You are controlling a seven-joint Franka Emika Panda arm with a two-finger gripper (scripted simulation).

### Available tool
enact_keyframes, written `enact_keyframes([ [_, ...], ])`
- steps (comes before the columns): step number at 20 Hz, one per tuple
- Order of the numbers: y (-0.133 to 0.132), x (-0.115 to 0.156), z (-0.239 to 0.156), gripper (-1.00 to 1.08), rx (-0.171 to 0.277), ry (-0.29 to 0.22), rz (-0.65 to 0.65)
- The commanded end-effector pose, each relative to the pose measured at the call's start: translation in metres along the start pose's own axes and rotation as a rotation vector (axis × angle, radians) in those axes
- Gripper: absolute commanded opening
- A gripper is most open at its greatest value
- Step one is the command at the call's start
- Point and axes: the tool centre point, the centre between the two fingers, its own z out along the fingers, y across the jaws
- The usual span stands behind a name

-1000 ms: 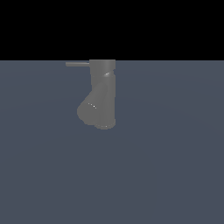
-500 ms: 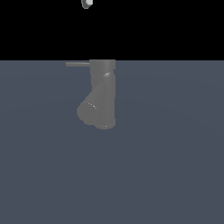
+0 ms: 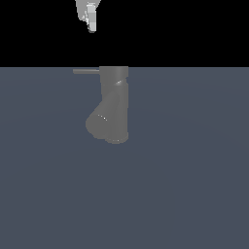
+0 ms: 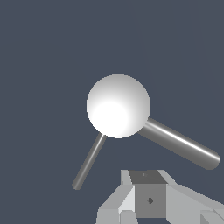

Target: Turn on the faucet by rotating a designated handle.

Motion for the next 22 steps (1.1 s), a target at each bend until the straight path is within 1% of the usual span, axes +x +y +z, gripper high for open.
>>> enact_keyframes([
  [1,-0.013,-0.003,0.010,-1.00,0.002,-0.005,0.053],
  [13,-0.071,-0.019,0.066,-1.00,0.007,-0.038,0.304],
  [22,-0.098,-0.029,0.098,-1.00,0.006,-0.061,0.438],
])
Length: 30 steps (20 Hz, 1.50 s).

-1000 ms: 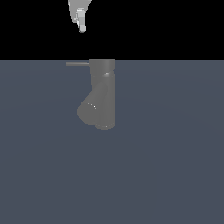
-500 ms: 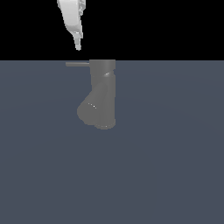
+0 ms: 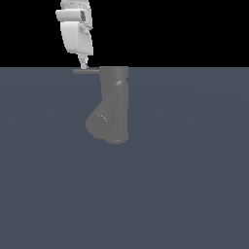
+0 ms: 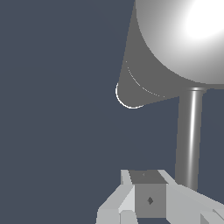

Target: Turn on the faucet by rotating a designated handle.

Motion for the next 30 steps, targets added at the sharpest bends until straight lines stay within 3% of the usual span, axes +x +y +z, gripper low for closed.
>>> enact_keyframes([
  [1,-0.004,-0.004,0.007,-1.00,0.000,-0.005,0.029],
  [13,-0.009,-0.008,0.016,-1.00,-0.002,-0.011,0.064],
  [30,0.034,-0.009,0.016,-1.00,-0.002,-0.011,0.064],
])
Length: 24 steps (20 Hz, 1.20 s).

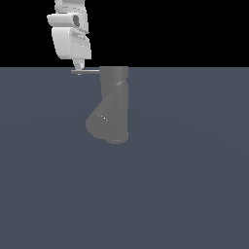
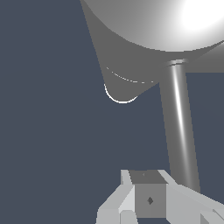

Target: Turn on the faucet by rotating a designated handle.

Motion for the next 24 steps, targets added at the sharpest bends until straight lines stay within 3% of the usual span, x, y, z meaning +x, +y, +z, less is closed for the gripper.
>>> enact_keyframes([
  [1,0.010,0.002,0.000,-1.00,-0.009,0.004,0.001],
  [19,0.062,0.005,0.000,-1.00,-0.008,0.004,0.001],
  [24,0.062,0.012,0.000,-1.00,-0.002,0.001,0.004],
])
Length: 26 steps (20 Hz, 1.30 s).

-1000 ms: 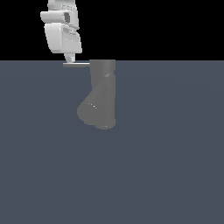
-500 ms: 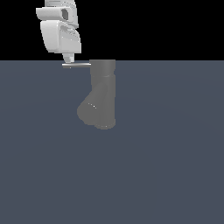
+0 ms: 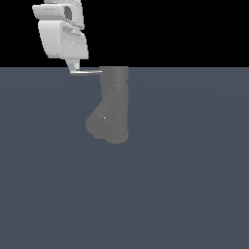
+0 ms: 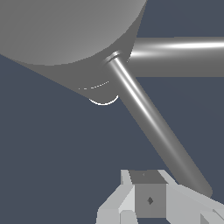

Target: Turn on the faucet by rotating a designated handle.

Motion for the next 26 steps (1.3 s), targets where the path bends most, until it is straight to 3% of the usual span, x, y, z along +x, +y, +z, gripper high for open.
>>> enact_keyframes([
  [1,0.006,0.008,0.000,-1.00,-0.005,0.004,0.004],
  [26,0.066,0.066,-0.001,-1.00,-0.010,0.006,0.002],
])
